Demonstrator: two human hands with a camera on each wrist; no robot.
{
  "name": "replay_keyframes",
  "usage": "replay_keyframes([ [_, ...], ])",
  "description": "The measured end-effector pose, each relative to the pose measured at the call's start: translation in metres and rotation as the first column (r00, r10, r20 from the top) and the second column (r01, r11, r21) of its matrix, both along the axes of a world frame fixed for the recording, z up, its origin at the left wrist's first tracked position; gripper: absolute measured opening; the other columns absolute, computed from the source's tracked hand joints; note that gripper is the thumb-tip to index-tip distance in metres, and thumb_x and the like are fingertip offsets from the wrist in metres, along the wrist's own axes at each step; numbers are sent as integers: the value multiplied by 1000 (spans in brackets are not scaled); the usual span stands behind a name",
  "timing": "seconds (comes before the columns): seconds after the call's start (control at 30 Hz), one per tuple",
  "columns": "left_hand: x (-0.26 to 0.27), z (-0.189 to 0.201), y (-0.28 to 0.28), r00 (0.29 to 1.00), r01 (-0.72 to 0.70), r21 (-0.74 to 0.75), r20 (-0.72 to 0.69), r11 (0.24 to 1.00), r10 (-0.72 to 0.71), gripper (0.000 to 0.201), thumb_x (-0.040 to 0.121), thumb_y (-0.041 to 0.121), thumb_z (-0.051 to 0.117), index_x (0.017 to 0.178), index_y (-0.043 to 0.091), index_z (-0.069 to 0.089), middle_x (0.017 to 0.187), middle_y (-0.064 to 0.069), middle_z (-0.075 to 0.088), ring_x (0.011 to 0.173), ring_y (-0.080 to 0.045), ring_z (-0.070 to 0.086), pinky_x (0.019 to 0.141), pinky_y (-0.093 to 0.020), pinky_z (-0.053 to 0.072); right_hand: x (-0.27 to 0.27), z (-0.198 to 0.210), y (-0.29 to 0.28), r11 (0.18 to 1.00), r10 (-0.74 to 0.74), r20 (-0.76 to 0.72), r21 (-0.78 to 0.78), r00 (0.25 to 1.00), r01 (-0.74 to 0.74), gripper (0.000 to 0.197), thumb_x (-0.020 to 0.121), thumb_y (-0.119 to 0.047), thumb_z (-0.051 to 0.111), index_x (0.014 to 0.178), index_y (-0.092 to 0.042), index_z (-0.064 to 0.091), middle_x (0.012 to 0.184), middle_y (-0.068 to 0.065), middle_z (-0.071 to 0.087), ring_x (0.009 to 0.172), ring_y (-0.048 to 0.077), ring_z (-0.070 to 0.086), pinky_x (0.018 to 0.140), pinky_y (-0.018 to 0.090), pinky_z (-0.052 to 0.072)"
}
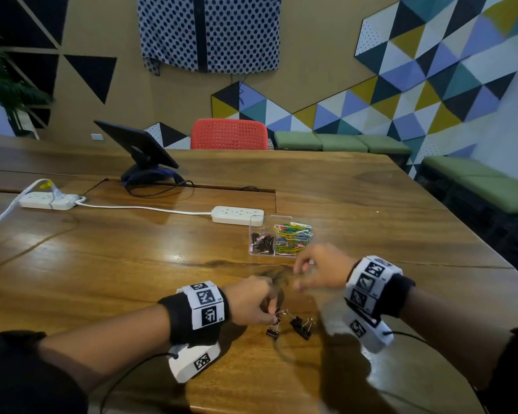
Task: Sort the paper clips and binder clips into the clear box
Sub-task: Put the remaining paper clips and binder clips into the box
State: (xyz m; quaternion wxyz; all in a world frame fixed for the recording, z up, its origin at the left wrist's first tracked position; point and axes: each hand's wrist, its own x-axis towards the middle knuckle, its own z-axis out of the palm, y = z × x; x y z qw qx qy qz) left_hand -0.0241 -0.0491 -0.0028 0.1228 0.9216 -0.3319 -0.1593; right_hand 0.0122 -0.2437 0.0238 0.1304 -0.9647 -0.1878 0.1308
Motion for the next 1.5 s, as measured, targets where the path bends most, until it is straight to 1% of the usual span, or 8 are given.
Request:
replay_keyframes([
  [0.13,-5,1,-13,999,7,36,33,999,-8,21,87,28,61,99,11,60,110,-8,52,88,-15,44,78,-25,38,-31,-18,5,991,15,-309,-119,951,-54,44,66,-37,80,103,-31,57,105,-7,54,99,13,51,87,30,47],
  [0.27,-7,0,-21,999,3,66,43,998,-6,40,82,37,66,112,14,53,111,-8,51,102,-22,51,81,-27,39,-39,-21,11,976,56,-247,-192,967,-105,58,66,-39,80,116,-24,54,103,-6,51,97,14,50,90,33,46],
  [0.4,-9,-4,-22,999,38,140,11,989,-40,60,73,40,75,120,16,48,117,-8,46,107,-23,47,90,-34,42,-40,-26,15,981,29,-177,-183,984,-62,44,67,-38,80,102,-22,58,88,-10,49,85,11,49,82,29,47],
  [0.57,-8,-4,-18,995,78,96,54,992,-83,41,77,26,73,112,9,59,117,-8,49,107,-24,49,86,-30,39,-40,-26,18,986,59,-121,-150,991,-77,28,76,-28,73,103,-22,67,94,-9,52,90,9,49,86,26,46],
  [0.87,-5,-10,-11,985,62,83,156,995,-74,20,81,18,63,99,9,64,105,-8,63,95,-25,60,83,-36,51,-36,-29,23,994,74,-133,-73,988,-85,21,79,-19,70,99,-13,68,94,0,66,81,6,55,81,23,51],
  [1.1,3,-12,-4,999,-47,-100,20,994,50,16,82,7,64,94,14,72,105,-2,69,96,-17,64,88,-25,51,-25,-25,21,1000,22,-164,-8,986,-24,20,76,-8,71,96,-9,69,93,3,72,77,5,61,83,20,54],
  [1.33,3,-15,-4,997,-69,-126,27,990,73,15,81,21,70,94,13,72,101,0,71,92,-12,65,83,-23,52,8,14,28,990,-71,-17,118,997,73,10,76,-6,71,82,-13,68,79,-4,67,75,8,64,80,23,57],
  [1.5,6,-17,-2,998,-64,-109,19,992,67,15,81,14,69,96,12,70,105,-2,68,98,-14,62,81,-21,49,48,43,46,978,-137,147,174,980,110,10,73,-8,75,79,-11,67,79,0,68,77,14,67,78,30,58],
])
